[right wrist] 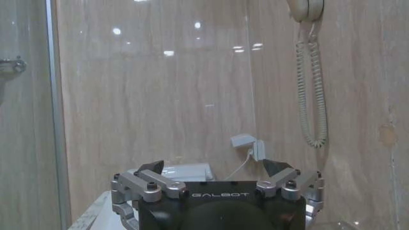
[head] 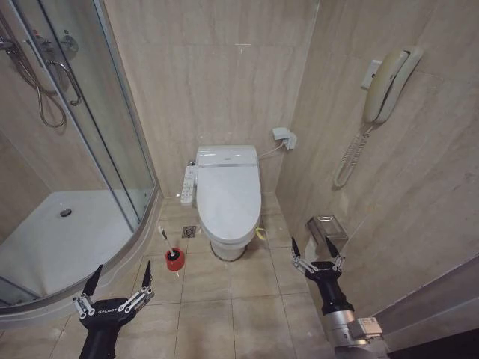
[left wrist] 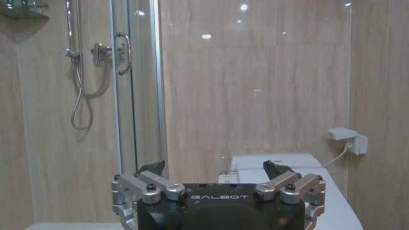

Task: Open the toilet lid, clean the toilet bowl with a toilet brush, close the toilet lid, and flush.

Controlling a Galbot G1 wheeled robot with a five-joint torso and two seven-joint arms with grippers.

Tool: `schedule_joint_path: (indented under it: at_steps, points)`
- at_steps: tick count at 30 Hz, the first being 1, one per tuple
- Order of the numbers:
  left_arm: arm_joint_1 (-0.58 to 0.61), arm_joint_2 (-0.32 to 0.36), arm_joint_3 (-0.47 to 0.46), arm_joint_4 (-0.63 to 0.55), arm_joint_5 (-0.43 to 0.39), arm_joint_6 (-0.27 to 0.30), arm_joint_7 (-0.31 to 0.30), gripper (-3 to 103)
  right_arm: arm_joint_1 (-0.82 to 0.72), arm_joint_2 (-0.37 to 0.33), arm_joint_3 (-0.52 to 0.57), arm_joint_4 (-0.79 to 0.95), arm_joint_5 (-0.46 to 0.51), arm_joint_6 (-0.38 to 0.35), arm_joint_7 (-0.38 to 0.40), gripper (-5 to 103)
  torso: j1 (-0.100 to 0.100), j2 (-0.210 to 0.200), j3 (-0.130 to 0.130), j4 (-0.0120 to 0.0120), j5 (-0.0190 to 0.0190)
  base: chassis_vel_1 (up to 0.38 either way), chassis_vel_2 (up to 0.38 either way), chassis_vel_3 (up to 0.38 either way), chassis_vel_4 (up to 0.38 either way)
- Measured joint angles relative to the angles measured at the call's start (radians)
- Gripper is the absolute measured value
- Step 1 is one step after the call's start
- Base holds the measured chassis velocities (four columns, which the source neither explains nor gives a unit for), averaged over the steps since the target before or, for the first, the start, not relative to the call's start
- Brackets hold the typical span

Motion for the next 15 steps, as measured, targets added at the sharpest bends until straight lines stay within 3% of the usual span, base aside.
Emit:
schedule_joint_path:
  at_steps: [15]
  points:
    - [0.000, 0.000, 0.000, 0.000, 0.000, 0.000, 0.000, 100, -0.003, 0.000, -0.001, 0.000, 0.013, 0.008, -0.014, 100, 0.000, 0.000, 0.000, 0.0000, 0.0000, 0.000, 0.000, 0.000, 0.000]
